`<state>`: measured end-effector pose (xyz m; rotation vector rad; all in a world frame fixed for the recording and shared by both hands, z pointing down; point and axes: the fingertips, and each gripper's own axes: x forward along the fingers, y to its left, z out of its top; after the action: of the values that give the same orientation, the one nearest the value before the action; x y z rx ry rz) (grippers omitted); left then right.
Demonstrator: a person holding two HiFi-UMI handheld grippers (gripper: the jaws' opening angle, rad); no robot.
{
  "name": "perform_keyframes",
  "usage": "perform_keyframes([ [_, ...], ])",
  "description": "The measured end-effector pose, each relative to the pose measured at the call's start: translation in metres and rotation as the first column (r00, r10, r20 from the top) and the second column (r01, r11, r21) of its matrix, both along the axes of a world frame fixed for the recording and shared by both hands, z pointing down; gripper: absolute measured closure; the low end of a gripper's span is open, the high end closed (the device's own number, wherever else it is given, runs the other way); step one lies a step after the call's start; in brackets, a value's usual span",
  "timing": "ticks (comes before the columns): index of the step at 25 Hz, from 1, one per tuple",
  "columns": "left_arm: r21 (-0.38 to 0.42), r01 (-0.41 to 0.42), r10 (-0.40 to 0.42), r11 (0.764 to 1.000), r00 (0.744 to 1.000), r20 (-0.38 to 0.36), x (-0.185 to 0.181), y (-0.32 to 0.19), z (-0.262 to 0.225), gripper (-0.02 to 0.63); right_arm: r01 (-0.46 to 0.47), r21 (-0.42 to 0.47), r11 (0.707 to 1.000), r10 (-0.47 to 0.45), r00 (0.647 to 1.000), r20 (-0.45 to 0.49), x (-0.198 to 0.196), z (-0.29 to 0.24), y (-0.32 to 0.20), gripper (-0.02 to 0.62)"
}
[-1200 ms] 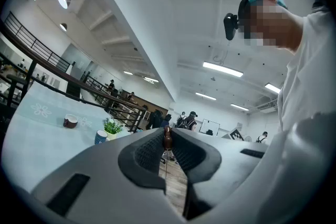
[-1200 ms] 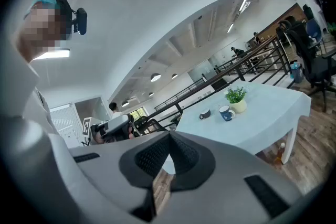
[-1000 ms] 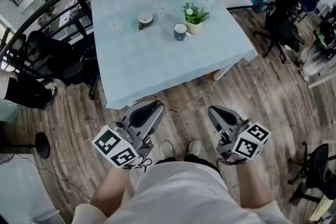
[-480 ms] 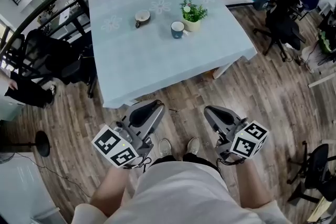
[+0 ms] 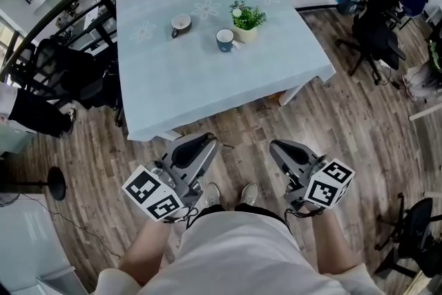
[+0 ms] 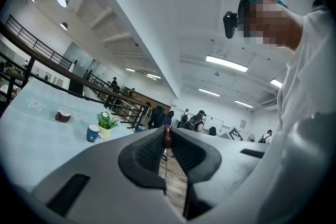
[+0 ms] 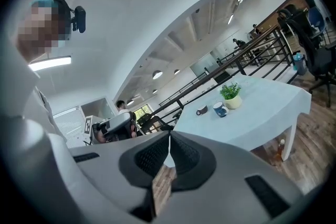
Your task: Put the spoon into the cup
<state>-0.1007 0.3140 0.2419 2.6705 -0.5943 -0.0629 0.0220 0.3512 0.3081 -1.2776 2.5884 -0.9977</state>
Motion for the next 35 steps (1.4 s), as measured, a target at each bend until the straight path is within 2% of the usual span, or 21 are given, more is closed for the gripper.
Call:
perform_keyframes([
  [6,0.006,0.018,-0.018,1.0,1.0,0.019,0.035,0.006,0.002,0.552,0.016,0.001,1.0,-0.016,1.0,0.001,0.037,0.004,0.0,0.571],
  [12,-0.002,0.043,-0.042,0.999,0.999,0.023,0.052,0.008,0.006,0.551,0.03,-0.007,1.0,-0.03,1.0,0.008,0.058,0.01,0.0,0.571],
  [19,-0.003,0.071,-0.071,0.997,0.997,0.021,0.053,0.002,0.01,0.551,0.053,0.013,0.999,-0.053,0.999,-0.001,0.063,0.007,-0.008,0.571],
  [26,0.003,0.079,-0.079,0.997,0.997,0.01,0.046,-0.017,0.014,0.552,0.031,0.009,0.999,-0.031,0.999,-0.013,0.063,0.015,-0.027,0.571],
  [35,0.001,0.058,-0.058,0.998,0.998,-0.003,0.038,-0.089,0.022,0.552,0.0,-0.008,1.0,0.0,1.0,-0.023,0.058,0.027,-0.094,0.571],
])
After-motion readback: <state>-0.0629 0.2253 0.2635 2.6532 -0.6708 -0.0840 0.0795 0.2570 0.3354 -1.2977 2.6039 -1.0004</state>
